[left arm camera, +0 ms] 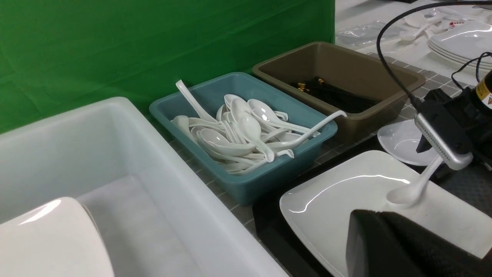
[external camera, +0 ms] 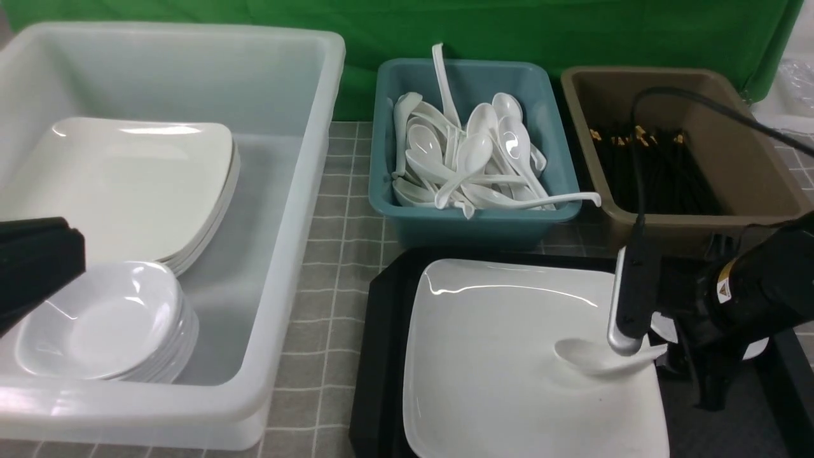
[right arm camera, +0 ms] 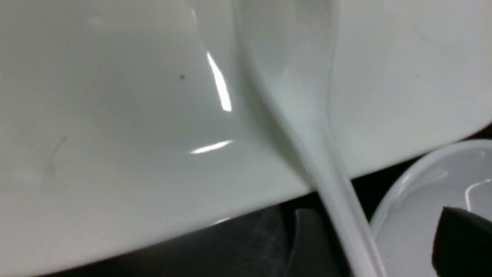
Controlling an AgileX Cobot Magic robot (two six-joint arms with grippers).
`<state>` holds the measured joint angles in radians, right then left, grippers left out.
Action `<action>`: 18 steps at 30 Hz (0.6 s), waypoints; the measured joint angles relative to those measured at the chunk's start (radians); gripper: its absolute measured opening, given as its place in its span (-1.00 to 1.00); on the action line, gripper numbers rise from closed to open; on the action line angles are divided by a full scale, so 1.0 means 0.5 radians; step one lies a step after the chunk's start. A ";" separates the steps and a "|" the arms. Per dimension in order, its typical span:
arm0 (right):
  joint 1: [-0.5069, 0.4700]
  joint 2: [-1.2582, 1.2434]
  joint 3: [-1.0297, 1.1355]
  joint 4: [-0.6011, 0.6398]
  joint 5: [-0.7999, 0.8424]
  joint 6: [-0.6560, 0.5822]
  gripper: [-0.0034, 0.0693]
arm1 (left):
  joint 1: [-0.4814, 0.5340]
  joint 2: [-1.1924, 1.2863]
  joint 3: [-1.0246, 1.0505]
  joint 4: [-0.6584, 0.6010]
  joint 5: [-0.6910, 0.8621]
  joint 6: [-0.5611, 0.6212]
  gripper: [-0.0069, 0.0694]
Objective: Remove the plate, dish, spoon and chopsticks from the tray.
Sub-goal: Use the right arm to grab a soup spoon from the plate
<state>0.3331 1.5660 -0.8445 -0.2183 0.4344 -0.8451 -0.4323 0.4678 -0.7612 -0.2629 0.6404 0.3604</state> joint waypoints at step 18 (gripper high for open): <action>0.000 0.195 -0.017 -0.067 -0.222 -0.195 -0.09 | 0.000 0.000 0.000 -0.006 0.028 0.007 -0.76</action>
<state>0.3331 1.6634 -0.8531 -0.2520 0.3232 -0.9425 -0.4323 0.4678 -0.7612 -0.2658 0.6542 0.3637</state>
